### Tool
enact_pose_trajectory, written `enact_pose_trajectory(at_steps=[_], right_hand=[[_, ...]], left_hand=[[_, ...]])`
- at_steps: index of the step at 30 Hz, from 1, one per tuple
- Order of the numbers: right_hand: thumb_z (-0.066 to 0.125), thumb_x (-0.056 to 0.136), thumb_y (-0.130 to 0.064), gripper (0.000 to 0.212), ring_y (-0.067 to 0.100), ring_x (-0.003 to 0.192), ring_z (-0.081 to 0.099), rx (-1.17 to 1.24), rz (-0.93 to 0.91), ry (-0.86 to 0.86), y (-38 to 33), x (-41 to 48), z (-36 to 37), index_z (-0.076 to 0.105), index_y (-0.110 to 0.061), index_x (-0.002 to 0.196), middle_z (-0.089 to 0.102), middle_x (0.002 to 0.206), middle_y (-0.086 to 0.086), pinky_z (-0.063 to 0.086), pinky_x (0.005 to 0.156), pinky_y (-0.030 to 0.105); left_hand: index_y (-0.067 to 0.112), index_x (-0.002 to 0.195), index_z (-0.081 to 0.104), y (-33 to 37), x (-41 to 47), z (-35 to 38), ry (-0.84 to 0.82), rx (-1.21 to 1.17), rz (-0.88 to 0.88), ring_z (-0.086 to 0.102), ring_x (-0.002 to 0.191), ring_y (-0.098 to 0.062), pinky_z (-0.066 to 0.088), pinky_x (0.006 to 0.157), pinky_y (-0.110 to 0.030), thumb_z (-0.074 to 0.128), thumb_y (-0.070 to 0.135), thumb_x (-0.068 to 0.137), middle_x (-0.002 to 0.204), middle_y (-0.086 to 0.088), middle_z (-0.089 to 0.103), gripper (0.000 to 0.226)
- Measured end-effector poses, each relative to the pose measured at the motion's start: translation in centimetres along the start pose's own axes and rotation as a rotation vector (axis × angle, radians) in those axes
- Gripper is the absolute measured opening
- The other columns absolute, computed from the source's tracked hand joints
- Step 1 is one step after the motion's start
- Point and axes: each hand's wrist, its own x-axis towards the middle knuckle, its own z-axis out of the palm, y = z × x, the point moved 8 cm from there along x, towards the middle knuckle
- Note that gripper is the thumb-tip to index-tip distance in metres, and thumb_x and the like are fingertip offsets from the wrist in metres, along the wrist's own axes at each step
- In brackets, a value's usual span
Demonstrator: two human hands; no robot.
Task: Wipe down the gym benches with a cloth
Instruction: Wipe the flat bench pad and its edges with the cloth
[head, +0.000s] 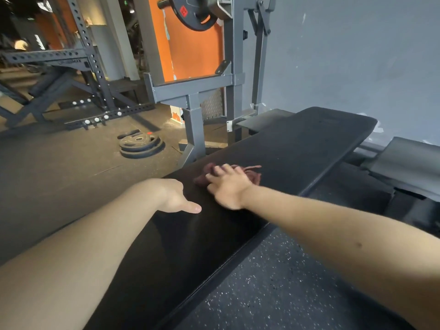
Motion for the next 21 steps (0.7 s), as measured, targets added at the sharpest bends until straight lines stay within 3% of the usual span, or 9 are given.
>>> enact_pose_trajectory(at_steps=[3,5,8,11,14,18,21], right_hand=[[0.024,0.11,-0.038,0.054,0.025,0.157,-0.005,0.103,-0.163,-0.061,-4.1,-1.6,0.9,0.019,-0.025,0.162,0.002,0.171,0.004,-0.003,0.125,0.045],[0.024,0.111,-0.038,0.053,0.021,0.157,-0.009,0.127,-0.213,-0.082,-4.0,-1.7,1.0,0.017,-0.026,0.162,-0.001,0.171,0.001,-0.006,0.125,0.041],[0.026,0.11,-0.034,0.053,0.027,0.157,-0.004,0.027,-0.154,-0.091,-0.2,0.3,0.4,0.018,-0.027,0.162,-0.001,0.171,0.004,0.001,0.126,0.046],[0.026,0.109,-0.033,0.053,0.036,0.156,-0.001,-0.015,0.083,-0.111,5.6,3.1,-0.3,0.021,-0.025,0.161,-0.002,0.171,0.008,0.005,0.125,0.054],[0.026,0.108,-0.036,0.055,0.038,0.155,0.001,0.036,0.179,-0.079,5.7,4.5,-0.6,0.024,-0.021,0.161,0.002,0.17,0.01,0.006,0.125,0.055],[0.025,0.109,-0.035,0.054,0.034,0.156,-0.005,0.019,-0.115,-0.075,-3.3,2.5,-0.1,0.021,-0.021,0.161,0.0,0.17,0.011,0.001,0.125,0.05],[0.024,0.111,-0.038,0.055,0.024,0.157,-0.008,0.06,-0.234,-0.067,-5.5,1.1,-0.1,0.015,-0.024,0.163,-0.002,0.171,0.005,-0.003,0.125,0.041]], left_hand=[[0.016,0.152,0.042,0.1,0.2,-1.5,0.028,0.049,0.016,0.055,0.124,-0.023,0.05,0.099,-0.036,0.061,0.062,0.092,0.146,-0.005,0.051,0.078],[0.015,0.151,0.043,-0.1,0.4,-2.0,0.023,0.052,-0.022,0.057,0.119,-0.025,0.053,0.09,-0.034,0.066,0.06,0.09,0.143,-0.006,0.053,0.08],[0.016,0.155,0.037,-1.2,0.7,-2.0,0.005,0.048,-0.097,0.054,0.129,-0.031,0.051,0.103,-0.043,0.07,0.071,0.079,0.151,-0.008,0.048,0.1],[0.021,0.161,0.019,-2.4,1.3,-1.3,-0.031,0.037,-0.138,0.038,0.145,-0.036,0.041,0.113,-0.049,0.066,0.083,0.072,0.165,-0.007,0.03,0.118],[0.024,0.163,0.006,-2.8,1.7,-0.9,-0.039,-0.019,-0.119,0.032,0.148,-0.038,0.038,0.115,-0.054,0.067,0.081,0.074,0.168,-0.008,0.019,0.122],[0.022,0.163,0.004,-2.4,1.6,-1.1,-0.038,-0.018,-0.094,0.031,0.149,-0.037,0.038,0.116,-0.051,0.067,0.078,0.076,0.169,-0.008,0.018,0.122],[0.02,0.163,0.003,-2.5,1.9,-0.9,-0.03,-0.031,-0.08,0.035,0.147,-0.035,0.039,0.115,-0.048,0.068,0.078,0.075,0.168,-0.008,0.022,0.124]])
